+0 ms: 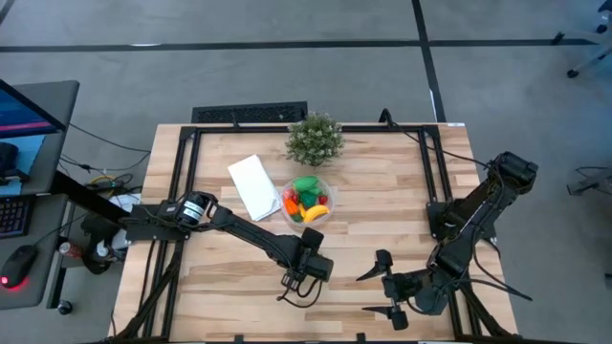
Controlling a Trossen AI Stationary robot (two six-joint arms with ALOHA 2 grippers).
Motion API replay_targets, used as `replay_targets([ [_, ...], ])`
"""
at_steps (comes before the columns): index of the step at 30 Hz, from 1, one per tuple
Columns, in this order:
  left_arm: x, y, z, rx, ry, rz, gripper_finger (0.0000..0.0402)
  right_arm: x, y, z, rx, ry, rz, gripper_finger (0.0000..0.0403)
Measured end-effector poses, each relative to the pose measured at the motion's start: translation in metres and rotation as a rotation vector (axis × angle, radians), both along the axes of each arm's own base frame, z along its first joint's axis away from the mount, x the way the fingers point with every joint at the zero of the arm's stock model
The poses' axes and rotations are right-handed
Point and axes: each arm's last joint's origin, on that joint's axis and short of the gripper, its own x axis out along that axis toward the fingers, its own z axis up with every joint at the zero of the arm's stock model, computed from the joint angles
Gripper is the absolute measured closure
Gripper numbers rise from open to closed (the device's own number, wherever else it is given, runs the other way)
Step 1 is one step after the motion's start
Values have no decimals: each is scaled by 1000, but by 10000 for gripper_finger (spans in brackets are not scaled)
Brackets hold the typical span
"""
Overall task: Pick and placing Produce into tupperware
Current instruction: Put the green star apple into the transparent bin
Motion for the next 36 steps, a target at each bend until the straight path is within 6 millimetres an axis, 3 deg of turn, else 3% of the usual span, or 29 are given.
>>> replay_targets([
  [5,0,0,0,1,0,0,127,0,0,0,0,0,0,75],
  [26,-1,1,0,16,2,3,170,0,0,0,0,0,0,75],
  [36,-3,2,0,41,20,7,167,0,0,0,0,0,0,75],
])
